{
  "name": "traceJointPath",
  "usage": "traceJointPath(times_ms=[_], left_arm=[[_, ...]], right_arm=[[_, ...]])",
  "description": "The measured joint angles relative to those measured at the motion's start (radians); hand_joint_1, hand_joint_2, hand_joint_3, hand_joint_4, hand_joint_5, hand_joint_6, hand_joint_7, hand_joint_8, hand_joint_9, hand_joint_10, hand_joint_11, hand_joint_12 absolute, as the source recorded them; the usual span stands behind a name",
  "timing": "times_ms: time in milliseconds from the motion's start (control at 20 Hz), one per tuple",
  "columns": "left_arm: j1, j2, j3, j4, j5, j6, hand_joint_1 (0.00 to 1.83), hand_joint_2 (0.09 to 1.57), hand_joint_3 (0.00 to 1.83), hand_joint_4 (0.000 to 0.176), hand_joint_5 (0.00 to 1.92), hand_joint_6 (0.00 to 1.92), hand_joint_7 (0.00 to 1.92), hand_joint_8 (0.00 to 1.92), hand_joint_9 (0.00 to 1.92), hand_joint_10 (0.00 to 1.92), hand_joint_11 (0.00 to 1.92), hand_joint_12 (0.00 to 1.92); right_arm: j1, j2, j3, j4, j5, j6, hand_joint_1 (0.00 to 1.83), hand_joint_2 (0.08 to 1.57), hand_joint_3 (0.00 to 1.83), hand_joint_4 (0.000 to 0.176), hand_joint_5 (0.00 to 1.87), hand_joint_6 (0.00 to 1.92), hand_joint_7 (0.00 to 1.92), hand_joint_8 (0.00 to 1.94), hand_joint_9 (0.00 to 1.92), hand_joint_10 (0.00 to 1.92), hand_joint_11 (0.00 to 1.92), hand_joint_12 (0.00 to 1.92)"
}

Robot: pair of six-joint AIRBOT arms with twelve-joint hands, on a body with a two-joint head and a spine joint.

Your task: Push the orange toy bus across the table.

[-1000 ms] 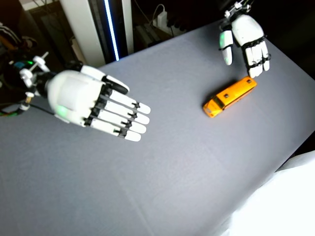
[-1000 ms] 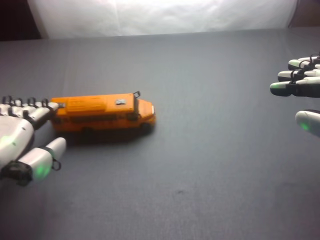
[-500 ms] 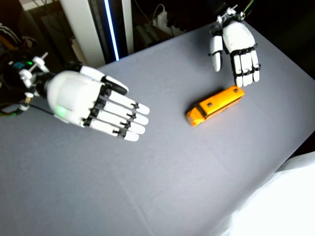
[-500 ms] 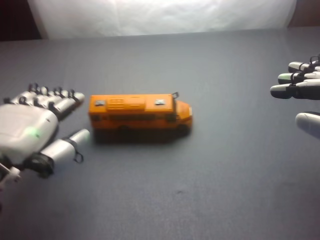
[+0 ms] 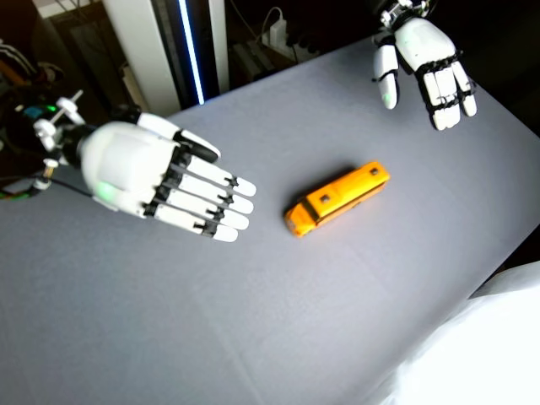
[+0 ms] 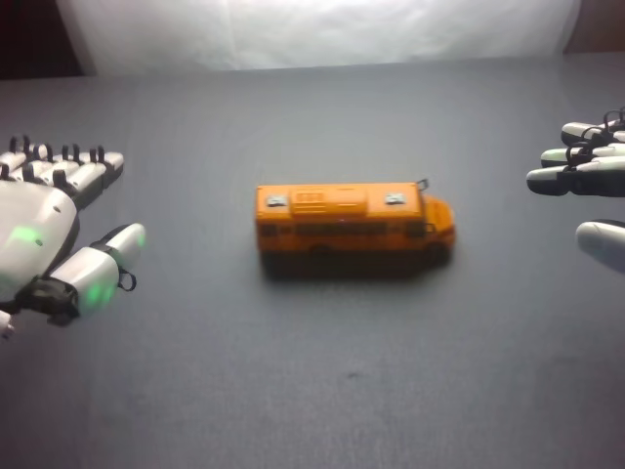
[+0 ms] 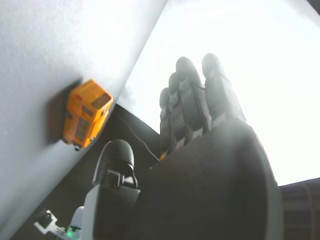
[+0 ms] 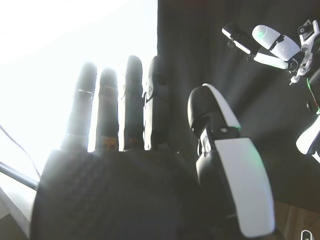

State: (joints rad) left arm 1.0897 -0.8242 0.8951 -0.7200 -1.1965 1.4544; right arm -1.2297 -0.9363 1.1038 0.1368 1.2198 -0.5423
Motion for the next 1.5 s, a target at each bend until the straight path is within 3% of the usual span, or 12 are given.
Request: traceJointPath(times_ms=[150, 350, 400, 450, 550, 600, 650, 1000, 1100, 1300, 1350, 1500], left_arm=[[0.0, -0.008, -0.018, 0.024, 0.021, 0.0, 0.0, 1.49, 0.01, 0.0, 0.32, 0.0, 0.37, 0.0, 0.37, 0.01, 0.23, 0.17], [0.0, 0.009, -0.047, 0.112, -0.048, -0.077, 0.0, 1.44, 0.0, 0.0, 0.33, 0.0, 0.35, 0.0, 0.33, 0.0, 0.06, 0.7], [0.003, 0.011, -0.041, 0.145, -0.08, -0.147, 0.0, 1.43, 0.0, 0.0, 0.31, 0.0, 0.34, 0.0, 0.31, 0.0, 0.01, 0.69], [0.012, 0.011, -0.026, 0.181, -0.106, -0.237, 0.0, 1.39, 0.0, 0.0, 0.28, 0.0, 0.33, 0.0, 0.27, 0.0, 0.0, 0.49], [0.023, 0.01, -0.011, 0.209, -0.144, -0.335, 0.0, 1.37, 0.0, 0.0, 0.26, 0.0, 0.33, 0.0, 0.27, 0.0, 0.02, 0.45], [0.025, 0.011, -0.011, 0.214, -0.167, -0.355, 0.0, 1.36, 0.0, 0.0, 0.26, 0.0, 0.31, 0.0, 0.26, 0.0, 0.05, 0.39], [0.025, 0.015, -0.02, 0.236, -0.209, -0.364, 0.06, 1.37, 0.0, 0.0, 0.26, 0.0, 0.28, 0.0, 0.24, 0.0, 0.04, 0.36], [0.025, 0.031, -0.034, 0.353, -0.359, -0.428, 0.24, 1.5, 0.01, 0.0, 0.14, 0.0, 0.15, 0.0, 0.17, 0.0, 0.01, 0.19], [0.025, 0.032, -0.046, 0.366, -0.407, -0.431, 0.48, 1.52, 0.0, 0.0, 0.09, 0.0, 0.19, 0.01, 0.19, 0.01, 0.0, 0.17], [0.025, 0.038, -0.061, 0.418, -0.415, -0.437, 0.55, 1.53, 0.0, 0.0, 0.14, 0.01, 0.21, 0.0, 0.18, 0.0, 0.0, 0.08], [0.025, 0.043, -0.06, 0.417, -0.414, -0.446, 0.83, 1.5, 0.0, 0.0, 0.38, 0.02, 0.21, 0.0, 0.16, 0.0, 0.03, 0.05], [0.025, 0.043, -0.06, 0.414, -0.417, -0.454, 0.68, 1.51, 0.01, 0.0, 0.42, 0.01, 0.2, 0.0, 0.1, 0.01, 0.01, 0.01]], right_arm=[[0.0, 0.0, 0.0, 0.001, 0.001, 0.003, 0.38, 1.44, 0.0, 0.0, 0.58, 0.0, 0.43, 0.0, 0.21, 0.0, 0.0, 0.62], [0.0, 0.001, 0.0, 0.024, 0.012, 0.004, 0.42, 1.43, 0.0, 0.0, 0.52, 0.0, 0.45, 0.01, 0.26, 0.02, 0.02, 0.57], [0.0, 0.004, 0.0, 0.023, 0.03, 0.006, 0.51, 1.42, 0.0, 0.0, 0.44, 0.0, 0.45, 0.0, 0.29, 0.02, 0.05, 0.57], [0.0, 0.005, 0.0, 0.032, 0.063, 0.007, 0.8, 1.34, 0.0, 0.0, 0.24, 0.0, 0.23, 0.0, 0.23, 0.0, 0.17, 0.28], [0.0, 0.01, -0.005, 0.058, 0.119, 0.008, 0.76, 1.35, 0.0, 0.007, 0.12, 0.0, 0.13, 0.0, 0.18, 0.0, 0.2, 0.15], [0.0, 0.012, -0.006, 0.078, 0.152, 0.008, 0.72, 1.34, 0.0, 0.033, 0.09, 0.0, 0.1, 0.0, 0.16, 0.0, 0.22, 0.08], [0.0, 0.018, -0.011, 0.104, 0.21, 0.008, 0.77, 1.34, 0.0, 0.006, 0.07, 0.0, 0.1, 0.0, 0.16, 0.01, 0.23, 0.05], [0.0, 0.043, -0.042, 0.106, 0.414, -0.013, 1.11, 1.43, 0.01, 0.0, 0.1, 0.0, 0.24, 0.0, 0.27, 0.0, 0.32, 0.06], [0.005, 0.05, -0.058, 0.083, 0.418, -0.032, 1.27, 1.41, 0.0, 0.0, 0.11, 0.0, 0.17, 0.0, 0.28, 0.0, 0.35, 0.07], [0.051, 0.05, -0.076, 0.015, 0.412, -0.04, 1.27, 1.38, 0.0, 0.016, 0.13, 0.01, 0.19, 0.01, 0.33, 0.01, 0.41, 0.08], [0.081, 0.052, -0.081, 0.008, 0.416, -0.063, 1.09, 1.41, 0.01, 0.0, 0.24, 0.02, 0.2, 0.0, 0.39, 0.01, 0.53, 0.11], [0.089, 0.055, -0.081, 0.0, 0.429, -0.066, 0.99, 1.42, 0.01, 0.0, 0.3, 0.0, 0.19, 0.0, 0.39, 0.0, 0.58, 0.13]])
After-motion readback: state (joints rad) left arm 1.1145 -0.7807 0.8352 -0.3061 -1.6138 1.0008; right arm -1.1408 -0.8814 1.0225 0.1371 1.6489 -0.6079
